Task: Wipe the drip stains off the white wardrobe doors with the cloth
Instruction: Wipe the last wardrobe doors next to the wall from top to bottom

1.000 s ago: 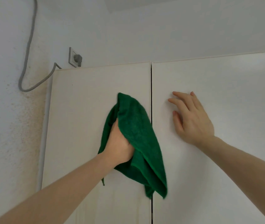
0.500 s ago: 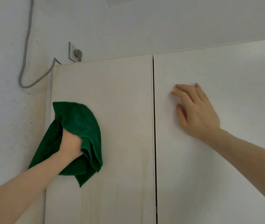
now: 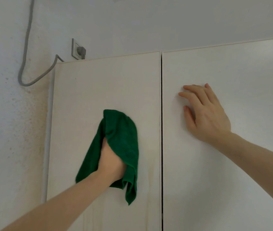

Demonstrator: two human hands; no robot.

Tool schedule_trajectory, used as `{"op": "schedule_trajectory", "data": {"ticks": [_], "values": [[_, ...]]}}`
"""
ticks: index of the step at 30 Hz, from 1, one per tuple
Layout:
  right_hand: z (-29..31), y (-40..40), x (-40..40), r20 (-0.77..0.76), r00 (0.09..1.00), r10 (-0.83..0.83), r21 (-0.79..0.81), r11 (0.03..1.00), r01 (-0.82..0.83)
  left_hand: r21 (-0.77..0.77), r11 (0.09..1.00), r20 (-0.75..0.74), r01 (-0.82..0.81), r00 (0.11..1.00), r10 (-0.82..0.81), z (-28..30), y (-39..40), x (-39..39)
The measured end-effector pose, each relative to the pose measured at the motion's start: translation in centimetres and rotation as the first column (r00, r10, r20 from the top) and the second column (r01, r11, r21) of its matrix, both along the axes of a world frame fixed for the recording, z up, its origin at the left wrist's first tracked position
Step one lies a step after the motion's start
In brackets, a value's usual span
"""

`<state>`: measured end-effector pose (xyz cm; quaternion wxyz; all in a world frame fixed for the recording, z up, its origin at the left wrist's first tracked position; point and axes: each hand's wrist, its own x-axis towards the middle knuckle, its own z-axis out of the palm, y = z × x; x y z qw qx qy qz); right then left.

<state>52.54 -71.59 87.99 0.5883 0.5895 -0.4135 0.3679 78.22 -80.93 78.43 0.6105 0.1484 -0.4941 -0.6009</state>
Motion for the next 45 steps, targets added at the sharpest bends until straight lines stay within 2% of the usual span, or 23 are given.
{"op": "schedule_trajectory", "data": {"ticks": [4, 6, 7, 9, 12, 14, 15, 16, 17, 18, 19, 22, 24, 26, 28, 30, 34, 36, 37, 39, 40, 42, 45], "values": [[0.0, 0.0, -0.1, -0.005, 1.0, -0.006, -0.003, 1.0, 0.006, -0.187, 0.982, 0.229, 0.024, 0.973, 0.02, -0.1, 2.3, -3.3], [0.0, 0.1, -0.1, -0.007, 1.0, -0.011, 0.001, 1.0, 0.011, -0.356, 0.932, 0.267, -0.075, 0.947, 0.178, 0.5, 2.9, -4.8], [0.0, 0.2, -0.1, -0.008, 1.0, -0.012, 0.001, 1.0, 0.012, -0.554, 0.797, 0.222, -0.24, 0.88, 0.419, 0.9, 3.2, -5.0], [0.0, 0.3, -0.1, -0.005, 1.0, -0.008, 0.001, 1.0, 0.008, -0.77, 0.595, 0.109, -0.23, 0.871, 0.479, 0.9, 2.4, -5.3], [-0.1, 0.5, 0.0, 0.006, 1.0, -0.006, 0.009, 1.0, 0.006, -0.648, 0.762, 0.248, 0.021, 0.951, 0.184, 2.5, 1.8, -5.1], [-0.1, 0.5, 0.0, 0.008, 1.0, -0.009, 0.017, 1.0, 0.009, -0.577, 0.808, 0.231, -0.118, 0.926, 0.3, 3.4, 2.7, -4.1], [-0.1, 0.5, 0.1, 0.008, 1.0, -0.008, 0.017, 1.0, 0.007, -0.517, 0.851, 0.173, -0.092, 0.962, 0.209, 3.7, 3.4, -3.4], [-0.1, 0.5, 0.0, 0.008, 1.0, -0.004, 0.013, 1.0, 0.004, -0.404, 0.911, 0.093, 0.083, 0.994, -0.049, 4.5, 3.7, -2.5], [0.0, 0.5, 0.0, 0.007, 1.0, 0.0, 0.01, 1.0, 0.0, -0.298, 0.938, 0.013, 0.179, 0.983, -0.183, 5.3, 3.4, -1.8], [-0.1, 0.5, 0.0, 0.008, 1.0, 0.004, 0.007, 1.0, -0.004, -0.248, 0.951, -0.056, 0.185, 0.977, -0.205, 5.8, 3.0, -0.9], [0.0, 0.5, -0.1, 0.007, 1.0, 0.007, 0.006, 1.0, -0.007, -0.271, 0.96, -0.03, 0.073, 0.996, -0.084, 6.2, 2.5, -0.2], [0.0, 0.3, -0.1, 0.007, 1.0, 0.013, 0.006, 1.0, -0.013, -0.265, 0.964, -0.174, 0.031, 0.981, -0.079, 6.6, 1.7, 2.2], [0.0, 0.2, -0.2, 0.01, 1.0, 0.018, 0.005, 1.0, -0.019, -0.321, 0.947, -0.132, -0.001, 0.99, -0.044, 6.8, 0.4, 4.3], [0.0, 0.2, -0.2, 0.008, 1.0, 0.019, 0.006, 1.0, -0.019, -0.49, 0.867, -0.074, -0.097, 0.995, 0.069, 6.3, -2.7, 6.3], [0.0, 0.2, -0.2, 0.006, 1.0, 0.019, 0.006, 1.0, -0.019, -0.434, 0.896, 0.074, -0.094, 0.987, 0.14, 5.3, -5.6, 7.4], [0.0, 0.1, -0.2, 0.004, 1.0, 0.016, 0.005, 1.0, -0.016, -0.462, 0.863, 0.03, -0.203, 0.969, 0.244, 3.6, -8.3, 8.9], [0.0, 0.0, -0.3, 0.002, 1.0, 0.007, 0.005, 1.0, -0.007, -0.077, 0.989, -0.228, 0.129, 0.963, -0.144, 1.3, -7.4, 8.5], [0.0, 0.0, -0.3, 0.002, 1.0, 0.001, 0.002, 1.0, -0.001, -0.116, 0.983, -0.068, -0.139, 0.989, 0.132, 0.3, -7.9, 7.6], [0.0, -0.1, -0.3, 0.001, 1.0, -0.002, -0.001, 1.0, 0.002, -0.152, 0.965, -0.126, -0.215, 0.972, 0.197, 0.1, -8.1, 7.6], [0.0, -0.1, -0.2, -0.005, 1.0, -0.003, -0.008, 1.0, 0.003, -0.024, 0.997, -0.118, -0.076, 0.99, 0.073, -0.2, -7.4, 6.5], [0.0, -0.1, -0.2, -0.007, 1.0, -0.003, -0.011, 1.0, 0.003, 0.095, 0.99, -0.242, 0.107, 0.967, -0.082, -0.4, -7.2, 5.8], [0.0, -0.1, -0.2, -0.011, 1.0, -0.003, -0.016, 1.0, 0.003, 0.071, 0.986, -0.295, 0.152, 0.947, -0.125, -0.4, -5.0, 4.5], [0.0, -0.1, -0.1, -0.012, 1.0, -0.003, -0.018, 1.0, 0.003, 0.057, 0.998, -0.167, 0.024, 0.986, -0.014, -0.9, -2.9, 2.2]]}}
